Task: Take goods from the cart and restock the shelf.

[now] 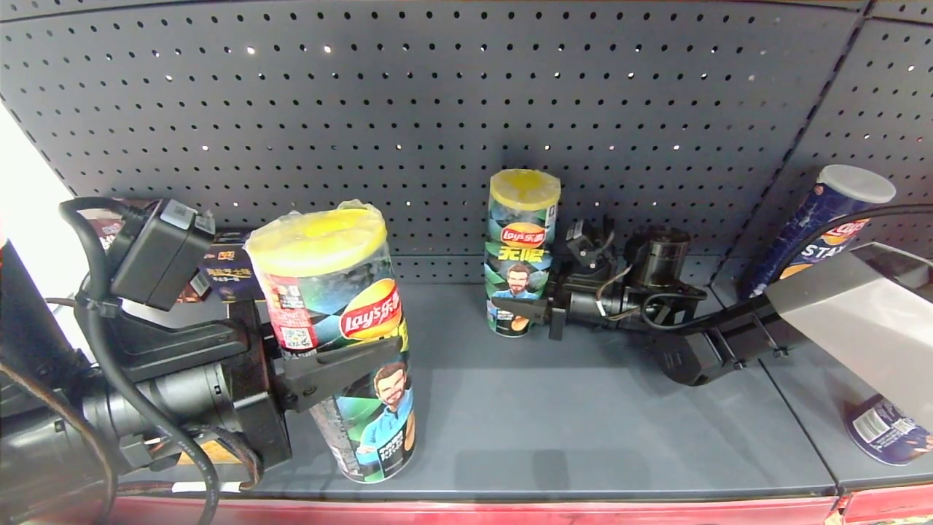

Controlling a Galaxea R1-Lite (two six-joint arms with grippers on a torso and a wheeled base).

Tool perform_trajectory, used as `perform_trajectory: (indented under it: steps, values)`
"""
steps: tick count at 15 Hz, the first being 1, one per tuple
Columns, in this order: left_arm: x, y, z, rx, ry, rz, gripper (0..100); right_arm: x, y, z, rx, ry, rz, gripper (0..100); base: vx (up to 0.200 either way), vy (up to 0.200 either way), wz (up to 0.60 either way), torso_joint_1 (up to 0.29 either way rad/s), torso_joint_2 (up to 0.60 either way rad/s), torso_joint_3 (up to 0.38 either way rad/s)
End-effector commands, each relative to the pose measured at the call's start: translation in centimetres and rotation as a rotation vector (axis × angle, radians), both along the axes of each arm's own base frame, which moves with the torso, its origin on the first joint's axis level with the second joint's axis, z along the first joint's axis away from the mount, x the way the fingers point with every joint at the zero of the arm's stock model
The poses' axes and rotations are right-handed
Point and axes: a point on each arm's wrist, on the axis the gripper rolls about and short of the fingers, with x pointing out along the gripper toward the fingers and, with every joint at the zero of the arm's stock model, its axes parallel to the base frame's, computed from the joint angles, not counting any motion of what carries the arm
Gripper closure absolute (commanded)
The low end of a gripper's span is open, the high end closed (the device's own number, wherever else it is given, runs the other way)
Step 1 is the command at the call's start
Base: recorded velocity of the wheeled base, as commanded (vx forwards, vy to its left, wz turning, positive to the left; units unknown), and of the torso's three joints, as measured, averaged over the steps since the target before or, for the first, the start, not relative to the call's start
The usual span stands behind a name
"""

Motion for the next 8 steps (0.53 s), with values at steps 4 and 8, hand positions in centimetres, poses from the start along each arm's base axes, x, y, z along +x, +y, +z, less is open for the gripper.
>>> perform_trajectory:
  steps: [4,8]
  values:
    - [-0.1,0.1,0.1,-0.003,-0.004,0.0,100,-4.2,-1.0,4.1,0.024,-0.054,0.022,100,0.0,0.0,0.0,0.0,0.0,0.0]
    - [-0.1,0.0,0.2,-0.005,-0.007,0.0,100,-11.1,-0.8,5.2,0.037,-0.068,0.04,100,0.0,0.0,0.0,0.0,0.0,0.0]
